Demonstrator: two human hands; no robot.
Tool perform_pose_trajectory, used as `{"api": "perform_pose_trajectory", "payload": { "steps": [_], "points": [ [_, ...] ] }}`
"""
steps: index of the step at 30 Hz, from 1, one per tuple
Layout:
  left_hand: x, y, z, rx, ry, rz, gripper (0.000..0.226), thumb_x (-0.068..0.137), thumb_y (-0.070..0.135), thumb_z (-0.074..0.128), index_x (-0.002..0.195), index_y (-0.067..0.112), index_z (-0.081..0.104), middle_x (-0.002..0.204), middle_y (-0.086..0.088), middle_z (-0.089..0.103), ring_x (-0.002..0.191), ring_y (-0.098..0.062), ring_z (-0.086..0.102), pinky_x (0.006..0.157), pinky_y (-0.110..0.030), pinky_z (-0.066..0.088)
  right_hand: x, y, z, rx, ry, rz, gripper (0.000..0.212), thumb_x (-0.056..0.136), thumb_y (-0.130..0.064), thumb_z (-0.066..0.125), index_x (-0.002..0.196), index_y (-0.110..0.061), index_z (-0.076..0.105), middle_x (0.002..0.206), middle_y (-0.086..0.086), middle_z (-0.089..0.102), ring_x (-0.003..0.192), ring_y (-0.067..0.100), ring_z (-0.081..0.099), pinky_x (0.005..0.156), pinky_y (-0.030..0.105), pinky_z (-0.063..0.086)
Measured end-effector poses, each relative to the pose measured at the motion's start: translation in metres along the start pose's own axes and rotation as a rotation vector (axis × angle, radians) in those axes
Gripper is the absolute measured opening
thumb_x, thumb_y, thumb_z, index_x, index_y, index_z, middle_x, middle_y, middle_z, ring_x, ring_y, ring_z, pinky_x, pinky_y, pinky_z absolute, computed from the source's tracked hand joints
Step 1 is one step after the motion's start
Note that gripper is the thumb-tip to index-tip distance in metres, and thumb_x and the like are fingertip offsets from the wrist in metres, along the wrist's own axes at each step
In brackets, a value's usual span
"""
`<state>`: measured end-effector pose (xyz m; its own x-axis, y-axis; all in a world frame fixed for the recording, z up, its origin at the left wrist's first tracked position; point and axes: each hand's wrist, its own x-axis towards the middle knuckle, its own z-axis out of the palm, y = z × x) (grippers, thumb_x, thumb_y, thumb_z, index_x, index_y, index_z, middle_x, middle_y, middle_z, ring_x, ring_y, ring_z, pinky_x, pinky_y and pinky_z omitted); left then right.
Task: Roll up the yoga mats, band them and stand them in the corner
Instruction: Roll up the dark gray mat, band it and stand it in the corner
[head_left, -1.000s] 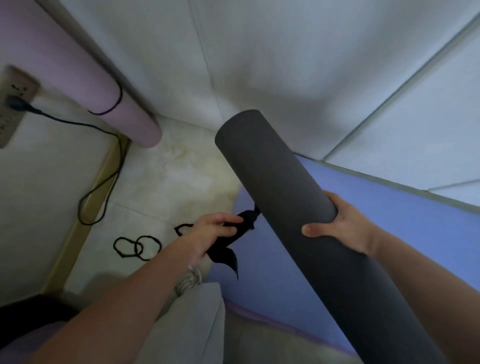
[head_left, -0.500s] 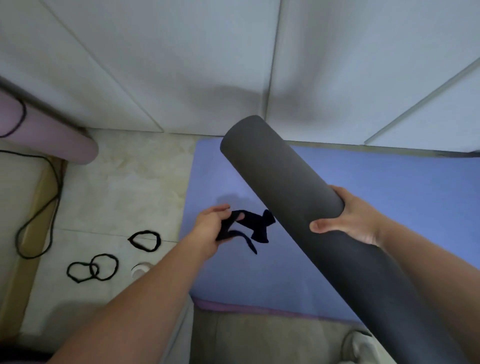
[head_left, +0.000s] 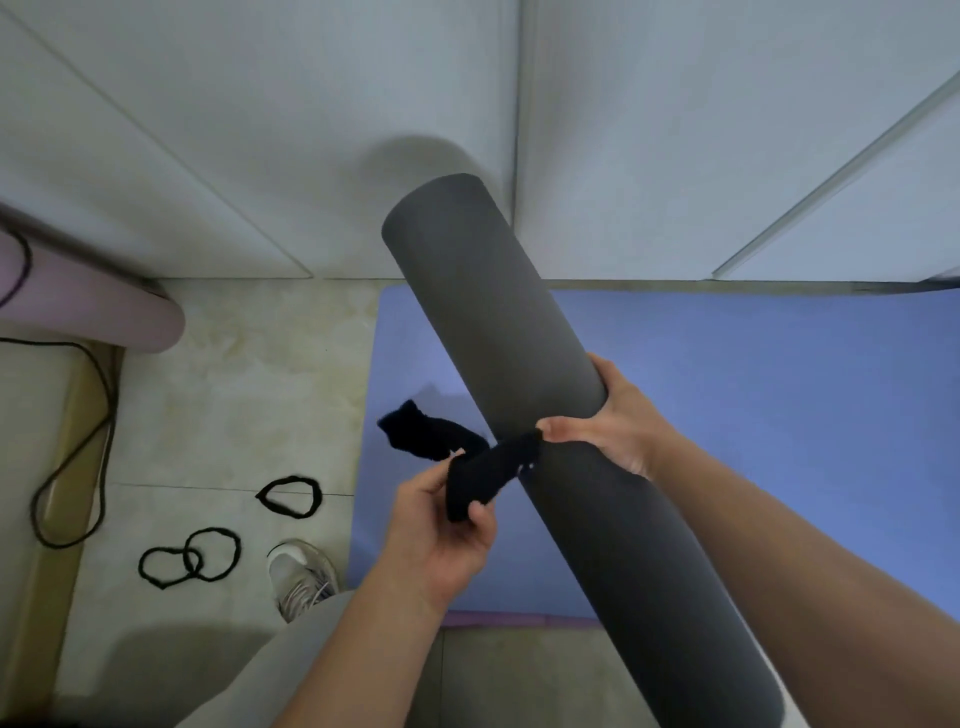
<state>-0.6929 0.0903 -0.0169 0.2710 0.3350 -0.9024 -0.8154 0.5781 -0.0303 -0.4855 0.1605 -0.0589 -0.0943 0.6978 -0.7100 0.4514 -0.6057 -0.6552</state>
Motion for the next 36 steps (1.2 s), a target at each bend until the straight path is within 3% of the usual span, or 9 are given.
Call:
{"api": "perform_pose_trajectory", "payload": {
  "steps": [5,9,14,20,24,27,30,32,36],
  "points": [
    [-0.030,-0.006,0.030,-0.011,0.006,0.133,0.059,0.079,0.012,0.064,0.136,0.001,0.056,0.106,-0.015,0.067,0.055,-0.015,0.069,0.041,-0.021,0.055,-0.008,-0.032,0.025,0.078,0.014,-0.060,0.103,0.062,-0.048,0.092,0.148,-0.034,0.036,0.121,-0.009,0.059,0.106,0.010,0.058,0.091,0.028,0.047],
    [-0.053,-0.006,0.046,-0.087,0.052,0.383,0.044,0.073,0.008,0.067,0.117,0.004,0.063,0.098,-0.013,0.073,0.073,-0.018,0.075,0.056,-0.025,0.060,-0.020,-0.057,0.030,0.209,0.005,-0.069,0.112,0.049,-0.059,0.088,0.147,-0.029,0.040,0.125,-0.006,0.063,0.110,0.011,0.063,0.097,0.033,0.053],
    [-0.061,-0.002,0.052,-0.074,0.217,0.619,0.023,0.088,-0.005,0.065,0.106,0.009,0.060,0.098,-0.011,0.070,0.071,-0.017,0.074,0.058,-0.024,0.058,-0.039,-0.085,0.031,0.367,-0.001,-0.022,0.094,0.059,-0.045,0.092,0.140,-0.027,0.047,0.119,-0.004,0.067,0.107,0.015,0.066,0.097,0.039,0.054],
    [-0.070,0.002,0.045,0.515,0.563,0.943,0.031,0.081,0.018,0.082,0.105,0.016,0.063,0.083,0.002,0.063,0.065,0.002,0.062,0.058,-0.009,0.047,-0.051,-0.097,0.041,0.405,-0.038,-0.002,0.077,0.070,-0.035,0.090,0.134,-0.026,0.049,0.115,-0.001,0.068,0.101,0.016,0.068,0.084,0.032,0.058],
    [-0.067,0.007,0.016,0.849,0.710,0.827,0.040,0.086,0.058,0.064,0.110,0.026,0.063,0.109,0.001,0.048,0.094,-0.015,0.055,0.084,-0.029,0.046,-0.051,-0.106,0.050,0.373,-0.062,-0.010,0.092,0.059,-0.042,0.092,0.137,-0.027,0.047,0.116,0.000,0.067,0.104,0.018,0.068,0.089,0.037,0.058],
    [-0.071,0.014,0.005,0.938,0.647,0.907,0.040,0.091,0.054,0.055,0.119,0.027,0.064,0.122,0.005,0.039,0.113,-0.014,0.049,0.089,-0.025,0.040,-0.052,-0.115,0.056,0.344,-0.091,-0.017,0.096,0.056,-0.044,0.094,0.138,-0.027,0.046,0.117,-0.001,0.067,0.104,0.019,0.068,0.091,0.040,0.058],
    [-0.073,0.022,-0.003,0.924,0.389,0.904,0.043,0.095,0.051,0.054,0.133,0.031,0.056,0.129,0.006,0.054,0.120,-0.012,0.056,0.087,-0.015,0.044,-0.053,-0.126,0.061,0.313,-0.123,-0.013,0.095,0.060,-0.045,0.093,0.140,-0.029,0.044,0.117,0.000,0.066,0.103,0.020,0.067,0.087,0.039,0.058],
    [-0.076,0.024,-0.010,0.966,0.256,0.873,0.060,0.085,0.071,0.057,0.135,0.040,0.053,0.128,0.009,0.060,0.120,-0.009,0.057,0.094,-0.025,0.049,-0.055,-0.135,0.064,0.299,-0.129,-0.012,0.088,0.064,-0.042,0.091,0.138,-0.030,0.044,0.115,0.000,0.066,0.101,0.020,0.068,0.082,0.036,0.059],
    [-0.083,0.038,-0.015,1.154,0.284,0.875,0.102,0.068,0.084,0.051,0.153,0.031,0.031,0.144,0.014,0.048,0.133,-0.007,0.045,0.108,-0.034,0.043,-0.060,-0.148,0.070,0.277,-0.151,-0.006,0.083,0.067,-0.041,0.089,0.136,-0.030,0.044,0.112,-0.002,0.066,0.097,0.017,0.068,0.073,0.031,0.057]
  ]
}}
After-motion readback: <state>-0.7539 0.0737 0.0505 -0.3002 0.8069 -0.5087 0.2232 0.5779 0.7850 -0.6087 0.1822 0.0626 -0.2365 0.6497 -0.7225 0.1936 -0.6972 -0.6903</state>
